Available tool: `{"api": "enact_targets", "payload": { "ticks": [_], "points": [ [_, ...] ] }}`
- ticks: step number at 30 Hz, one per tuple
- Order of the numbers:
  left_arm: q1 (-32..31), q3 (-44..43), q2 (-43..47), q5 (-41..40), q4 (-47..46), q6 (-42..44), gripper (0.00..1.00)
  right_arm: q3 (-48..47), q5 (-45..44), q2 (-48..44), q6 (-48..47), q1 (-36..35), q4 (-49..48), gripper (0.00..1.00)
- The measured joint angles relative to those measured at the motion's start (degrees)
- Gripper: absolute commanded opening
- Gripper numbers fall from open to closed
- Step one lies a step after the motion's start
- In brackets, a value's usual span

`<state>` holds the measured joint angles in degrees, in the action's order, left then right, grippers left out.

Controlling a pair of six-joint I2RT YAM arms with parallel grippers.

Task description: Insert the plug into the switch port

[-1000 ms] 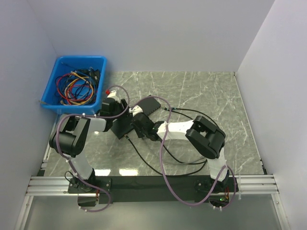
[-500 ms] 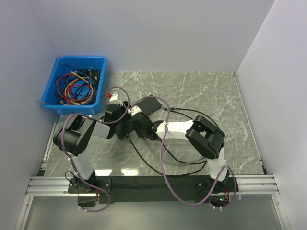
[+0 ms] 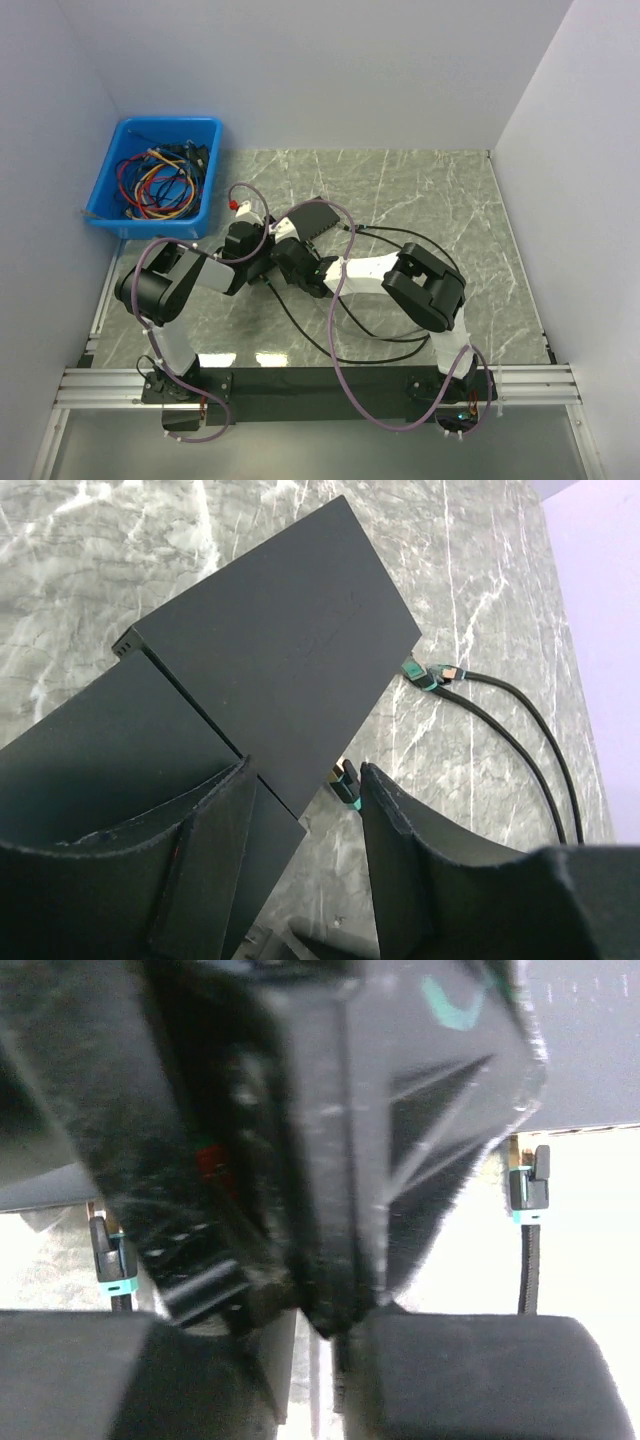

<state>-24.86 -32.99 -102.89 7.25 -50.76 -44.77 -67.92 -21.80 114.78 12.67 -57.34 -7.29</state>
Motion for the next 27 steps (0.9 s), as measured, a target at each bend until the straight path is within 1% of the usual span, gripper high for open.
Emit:
{"api": "enact_targets", "payload": {
  "ticks": [3, 8, 9, 10, 15, 20, 23, 27],
  "points": [
    [-0.1, -0.3, 0.5, 0.1, 1.2, 0.1, 0.56, 1.3, -1.3, 0.0, 0.1, 0.2, -3.1, 0.49],
    [-0.1, -1.4, 0.9, 0.6, 2.9, 0.5, 0.56, 4.1, -2.6, -0.3, 1.0, 0.5, -8.0, 0.55],
    [-0.2, -1.7, 1.0, 0.7, 3.7, 0.6, 0.56, 4.7, -2.6, -0.5, 1.3, 0.5, -8.9, 0.65],
    [-0.3, -2.1, 1.3, 1.1, 4.6, 0.5, 0.56, 5.2, -2.6, -0.6, 1.6, 0.5, -9.6, 0.68],
    [-2.6, -4.6, 3.4, 3.5, 12.8, 1.2, 0.57, 8.2, -2.4, -2.4, 2.7, 0.6, -10.6, 0.73],
    [-3.8, -8.7, 4.2, 5.2, 24.6, 2.8, 0.58, 10.8, -2.5, -6.2, 3.0, 0.1, -9.4, 0.78],
    [-3.3, -10.7, 4.9, 5.7, 31.2, 3.9, 0.58, 11.3, -2.3, -9.3, 3.4, -0.8, -8.4, 0.79],
    [-0.8, -14.0, 7.3, 6.5, 38.4, 5.7, 0.58, 11.9, -2.1, -13.4, 4.1, -1.4, -8.6, 0.79]
  ]
}}
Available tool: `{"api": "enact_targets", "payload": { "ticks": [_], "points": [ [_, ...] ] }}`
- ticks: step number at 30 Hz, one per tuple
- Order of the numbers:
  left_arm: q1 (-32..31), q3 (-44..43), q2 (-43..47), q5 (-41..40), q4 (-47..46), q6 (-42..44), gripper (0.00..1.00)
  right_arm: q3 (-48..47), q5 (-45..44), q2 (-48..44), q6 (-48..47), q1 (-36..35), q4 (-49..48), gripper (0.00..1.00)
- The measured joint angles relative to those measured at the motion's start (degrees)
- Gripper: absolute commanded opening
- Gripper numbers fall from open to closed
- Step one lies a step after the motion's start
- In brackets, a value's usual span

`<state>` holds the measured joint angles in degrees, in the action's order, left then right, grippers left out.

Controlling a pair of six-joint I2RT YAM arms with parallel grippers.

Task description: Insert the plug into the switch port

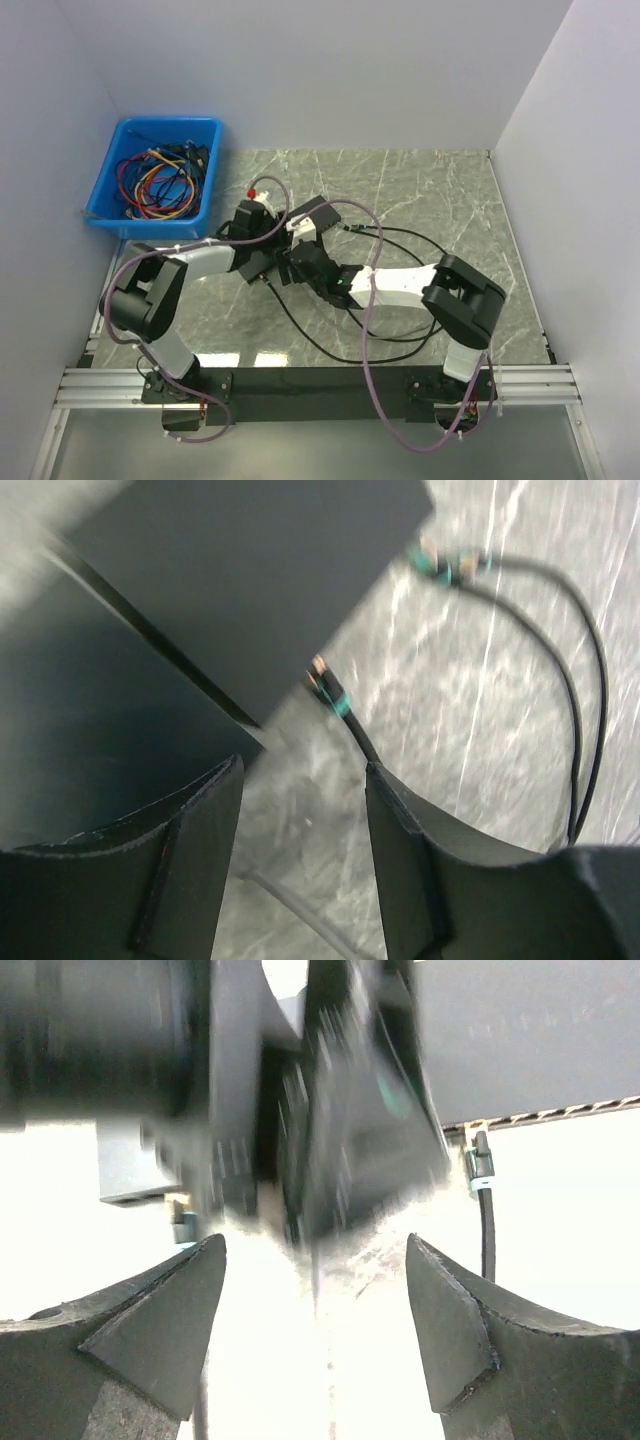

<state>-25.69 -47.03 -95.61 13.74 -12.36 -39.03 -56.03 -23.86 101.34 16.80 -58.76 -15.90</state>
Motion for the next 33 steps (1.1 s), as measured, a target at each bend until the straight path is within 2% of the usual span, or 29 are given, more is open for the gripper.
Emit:
{"api": "enact_targets", "payload": {
  "ticks": [4, 7, 8, 11, 14, 24, 33],
  "points": [
    [4.5, -3.3, 2.3, 0.0, 4.7, 1.9, 0.59, 1.9, 1.1, -4.1, 1.7, -0.2, 0.0, 0.77],
    [7.5, -5.6, 3.2, -0.1, 7.1, 3.3, 0.58, 3.7, 2.4, -5.6, 3.4, -0.2, 0.0, 0.69],
    [8.6, -6.5, 3.3, -0.2, 7.6, 3.9, 0.58, 4.2, 3.0, -5.6, 4.1, -0.2, 0.1, 0.63],
    [11.4, -8.0, 2.9, -0.4, 8.5, 5.5, 0.58, 6.0, 5.2, -5.6, 5.8, -0.2, 0.4, 0.54],
    [13.9, -8.3, 1.5, -0.5, 8.6, 7.0, 0.58, 6.8, 6.4, -5.4, 6.6, -0.2, 0.6, 0.5],
    [15.5, -8.2, -6.1, -1.5, 8.8, 9.9, 0.57, 5.3, 7.0, -1.9, 6.5, -0.1, 0.6, 0.45],
    [15.6, -8.2, -8.0, -0.2, 7.4, 9.9, 0.56, 0.8, 6.8, 4.6, 5.3, 0.4, 0.6, 0.41]
  ]
}}
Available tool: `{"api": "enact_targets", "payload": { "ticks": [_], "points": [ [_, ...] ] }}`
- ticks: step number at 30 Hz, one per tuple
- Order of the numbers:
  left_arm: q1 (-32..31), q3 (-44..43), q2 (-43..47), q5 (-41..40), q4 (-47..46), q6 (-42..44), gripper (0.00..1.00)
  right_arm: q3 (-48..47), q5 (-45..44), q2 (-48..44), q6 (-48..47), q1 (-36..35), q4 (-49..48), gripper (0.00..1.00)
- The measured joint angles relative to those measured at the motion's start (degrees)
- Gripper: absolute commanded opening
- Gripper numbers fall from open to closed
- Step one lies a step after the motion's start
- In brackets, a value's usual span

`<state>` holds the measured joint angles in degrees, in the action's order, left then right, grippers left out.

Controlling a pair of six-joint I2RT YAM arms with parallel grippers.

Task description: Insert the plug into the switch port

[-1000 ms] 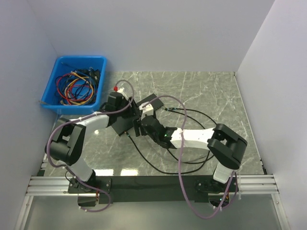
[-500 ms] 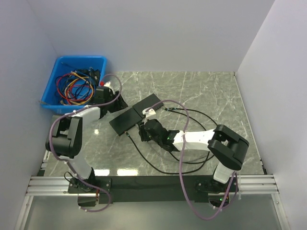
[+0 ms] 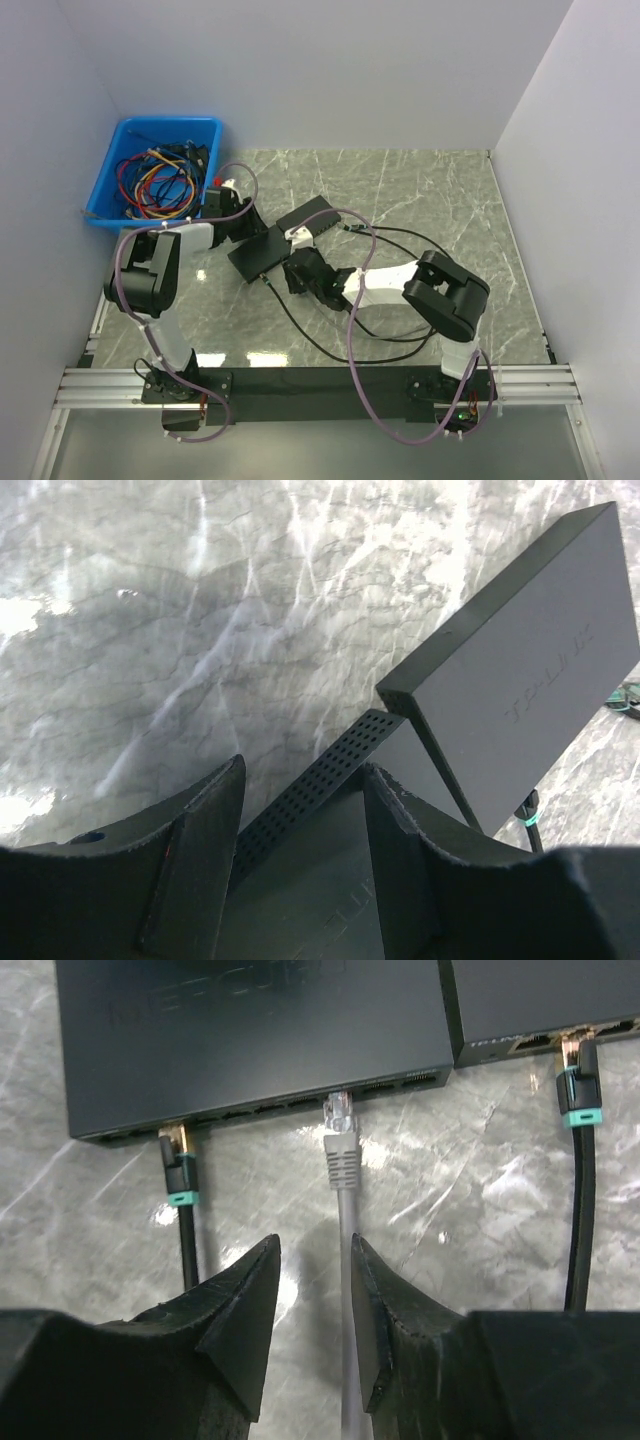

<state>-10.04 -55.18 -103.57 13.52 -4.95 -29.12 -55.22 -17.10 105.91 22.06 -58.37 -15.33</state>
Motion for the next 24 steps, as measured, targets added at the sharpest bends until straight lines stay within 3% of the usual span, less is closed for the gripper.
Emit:
{"api": "enact_targets", "payload": {
  "ticks": [24],
  "points": [
    [0.2, -0.1, -1.1, 1.7, -2.1, 0.0, 0.56, -2.0, -1.7, 4.1, -1.3, 1.6, -0.1, 0.38]
  ]
}}
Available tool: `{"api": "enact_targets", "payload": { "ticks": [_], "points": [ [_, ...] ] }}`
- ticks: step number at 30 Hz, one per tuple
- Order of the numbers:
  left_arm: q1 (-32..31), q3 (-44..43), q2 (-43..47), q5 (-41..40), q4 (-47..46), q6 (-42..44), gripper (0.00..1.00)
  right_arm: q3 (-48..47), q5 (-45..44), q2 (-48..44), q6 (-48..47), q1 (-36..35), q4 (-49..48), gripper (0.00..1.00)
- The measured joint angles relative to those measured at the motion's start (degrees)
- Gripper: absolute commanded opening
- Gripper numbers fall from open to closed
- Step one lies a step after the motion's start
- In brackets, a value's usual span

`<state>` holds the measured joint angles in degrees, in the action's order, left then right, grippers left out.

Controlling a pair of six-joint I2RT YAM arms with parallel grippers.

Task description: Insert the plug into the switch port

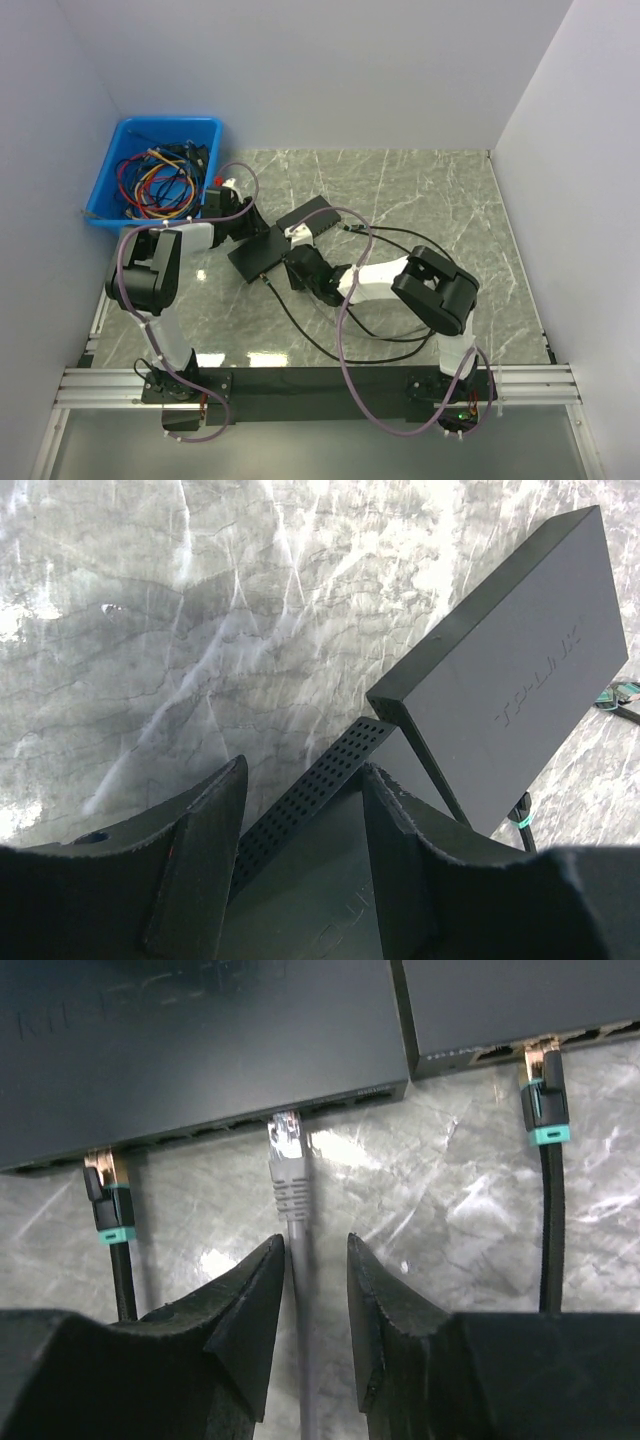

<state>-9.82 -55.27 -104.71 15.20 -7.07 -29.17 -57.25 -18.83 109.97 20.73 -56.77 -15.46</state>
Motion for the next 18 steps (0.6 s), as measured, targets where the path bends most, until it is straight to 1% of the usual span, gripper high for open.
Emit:
{"api": "enact_targets", "payload": {
  "ticks": [8, 14, 15, 17, 18],
  "points": [
    [0.0, -0.7, -0.6, 0.6, 0.1, -0.2, 0.54, -1.6, 0.1, 1.2, 0.0, 0.0, 0.3, 0.32],
    [0.0, -3.4, -3.1, 3.4, 1.0, -0.6, 0.5, -4.3, 0.1, 3.2, -0.4, 0.0, 0.3, 0.28],
    [0.0, -3.5, -3.3, 3.8, 1.0, -0.7, 0.46, -4.7, 0.0, 3.5, -0.6, 0.0, 0.4, 0.27],
    [0.1, -3.5, -3.3, 4.7, 0.9, -1.1, 0.41, -5.4, -0.1, 3.9, -0.9, 0.1, 0.7, 0.26],
    [0.1, -3.5, -3.3, 5.0, 0.9, -1.3, 0.35, -5.6, 0.0, 4.0, -0.9, 0.2, 0.9, 0.25]
  ]
}}
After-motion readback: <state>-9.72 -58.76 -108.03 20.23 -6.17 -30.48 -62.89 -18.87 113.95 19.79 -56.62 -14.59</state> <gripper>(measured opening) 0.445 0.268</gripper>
